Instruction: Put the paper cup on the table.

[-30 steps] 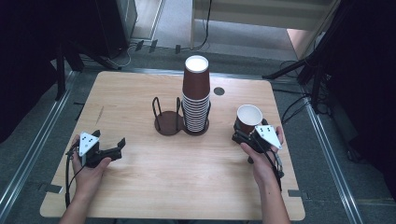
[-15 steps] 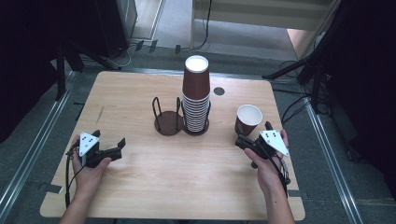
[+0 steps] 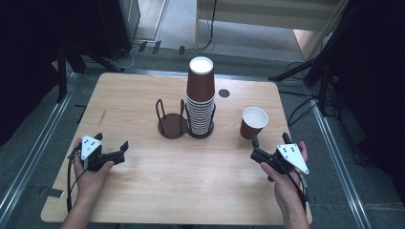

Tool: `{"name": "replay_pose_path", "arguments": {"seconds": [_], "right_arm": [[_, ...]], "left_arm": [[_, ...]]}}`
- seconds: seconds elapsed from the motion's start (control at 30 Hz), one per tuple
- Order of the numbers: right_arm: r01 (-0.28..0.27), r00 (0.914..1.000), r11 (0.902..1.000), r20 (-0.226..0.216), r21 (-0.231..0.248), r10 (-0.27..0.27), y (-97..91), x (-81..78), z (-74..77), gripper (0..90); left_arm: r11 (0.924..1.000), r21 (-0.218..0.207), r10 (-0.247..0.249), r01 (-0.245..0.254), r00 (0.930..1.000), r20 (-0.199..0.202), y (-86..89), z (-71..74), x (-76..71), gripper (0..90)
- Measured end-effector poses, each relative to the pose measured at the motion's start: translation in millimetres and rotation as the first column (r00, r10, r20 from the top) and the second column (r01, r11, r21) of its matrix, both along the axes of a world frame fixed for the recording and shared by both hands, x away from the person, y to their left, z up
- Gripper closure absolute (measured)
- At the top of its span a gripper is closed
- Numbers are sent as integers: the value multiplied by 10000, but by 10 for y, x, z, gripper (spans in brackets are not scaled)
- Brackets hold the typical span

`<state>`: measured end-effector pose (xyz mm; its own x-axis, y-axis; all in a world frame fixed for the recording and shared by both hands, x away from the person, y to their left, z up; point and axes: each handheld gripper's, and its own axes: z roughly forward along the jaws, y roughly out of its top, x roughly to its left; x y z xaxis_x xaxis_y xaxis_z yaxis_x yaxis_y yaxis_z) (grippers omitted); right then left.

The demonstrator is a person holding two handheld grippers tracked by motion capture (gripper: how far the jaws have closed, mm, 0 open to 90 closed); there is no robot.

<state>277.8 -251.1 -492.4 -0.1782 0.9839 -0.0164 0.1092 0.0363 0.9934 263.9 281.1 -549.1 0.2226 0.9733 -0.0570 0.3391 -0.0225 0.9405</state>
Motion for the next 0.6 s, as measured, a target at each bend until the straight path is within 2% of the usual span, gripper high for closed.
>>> {"name": "replay_pose_path", "arguments": {"seconds": [0.6], "right_arm": [[523,9986,9986,45,3,-523,-417,-367,-52,0]], "left_arm": [[9999,52,-90,90,10000,-1,-10,0,-5,0]]}}
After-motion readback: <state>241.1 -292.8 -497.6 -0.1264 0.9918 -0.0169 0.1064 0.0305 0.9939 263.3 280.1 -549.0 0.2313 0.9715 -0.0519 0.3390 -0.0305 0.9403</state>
